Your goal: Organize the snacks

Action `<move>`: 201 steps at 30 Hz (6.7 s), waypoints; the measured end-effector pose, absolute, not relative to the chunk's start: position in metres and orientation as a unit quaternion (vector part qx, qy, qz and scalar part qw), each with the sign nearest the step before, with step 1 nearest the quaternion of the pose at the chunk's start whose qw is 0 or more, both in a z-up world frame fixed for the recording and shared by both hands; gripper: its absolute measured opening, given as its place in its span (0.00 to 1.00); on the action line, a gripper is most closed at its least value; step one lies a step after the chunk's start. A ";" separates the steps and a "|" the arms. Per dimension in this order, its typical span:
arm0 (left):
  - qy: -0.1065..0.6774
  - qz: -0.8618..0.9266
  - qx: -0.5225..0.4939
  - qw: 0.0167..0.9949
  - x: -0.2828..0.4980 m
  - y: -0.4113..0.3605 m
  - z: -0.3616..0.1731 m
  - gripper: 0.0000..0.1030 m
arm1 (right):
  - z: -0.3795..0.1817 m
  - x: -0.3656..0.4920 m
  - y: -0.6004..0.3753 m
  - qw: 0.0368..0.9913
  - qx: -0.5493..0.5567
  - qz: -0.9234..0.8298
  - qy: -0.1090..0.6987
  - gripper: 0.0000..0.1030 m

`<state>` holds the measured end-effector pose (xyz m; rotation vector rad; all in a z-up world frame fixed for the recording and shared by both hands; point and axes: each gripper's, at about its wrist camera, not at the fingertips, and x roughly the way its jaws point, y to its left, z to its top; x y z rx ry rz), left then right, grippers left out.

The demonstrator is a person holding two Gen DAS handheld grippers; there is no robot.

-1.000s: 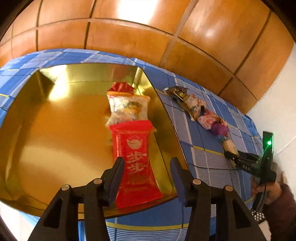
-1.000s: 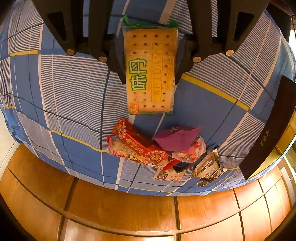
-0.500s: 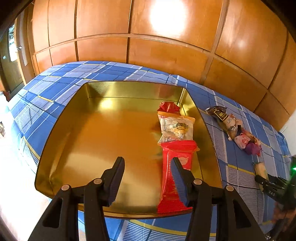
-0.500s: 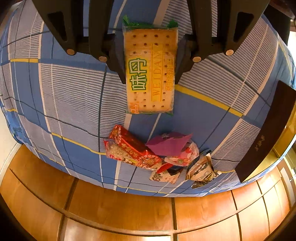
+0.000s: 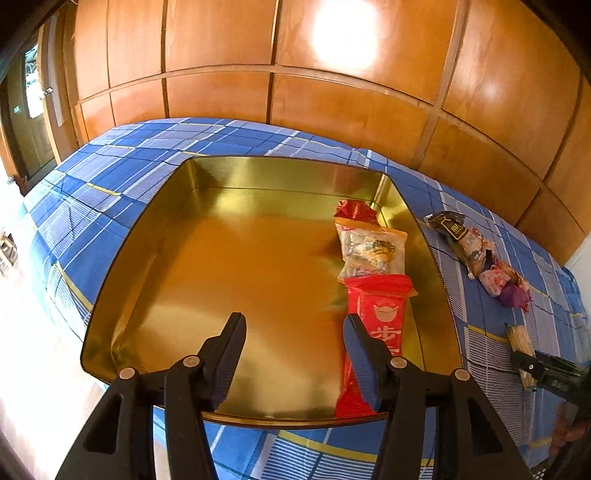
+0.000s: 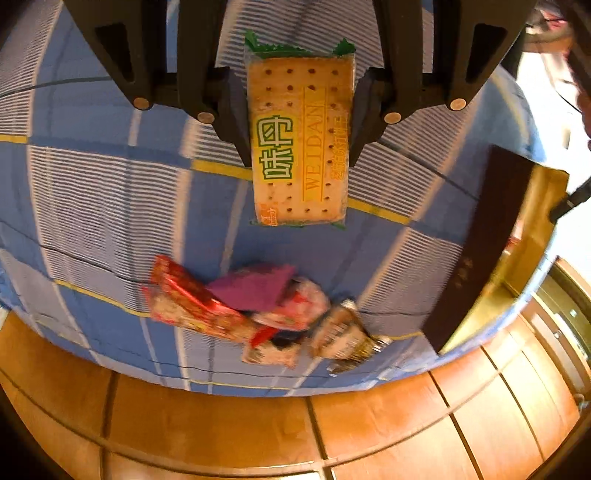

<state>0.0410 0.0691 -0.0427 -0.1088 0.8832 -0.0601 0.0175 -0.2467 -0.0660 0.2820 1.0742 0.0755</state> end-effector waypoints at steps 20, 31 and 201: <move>0.413 0.017 -0.085 0.906 0.041 0.116 -0.043 0.54 | -0.010 0.148 -0.031 0.831 0.070 0.219 0.506 0.45; 0.421 0.018 -0.091 0.902 0.042 0.120 -0.050 0.54 | -0.030 0.160 -0.031 0.820 0.104 0.228 0.515 0.49; 0.456 -0.298 0.098 0.833 0.029 -0.141 -0.094 0.37 | -0.089 0.025 -0.290 0.830 -0.048 0.119 0.542 0.23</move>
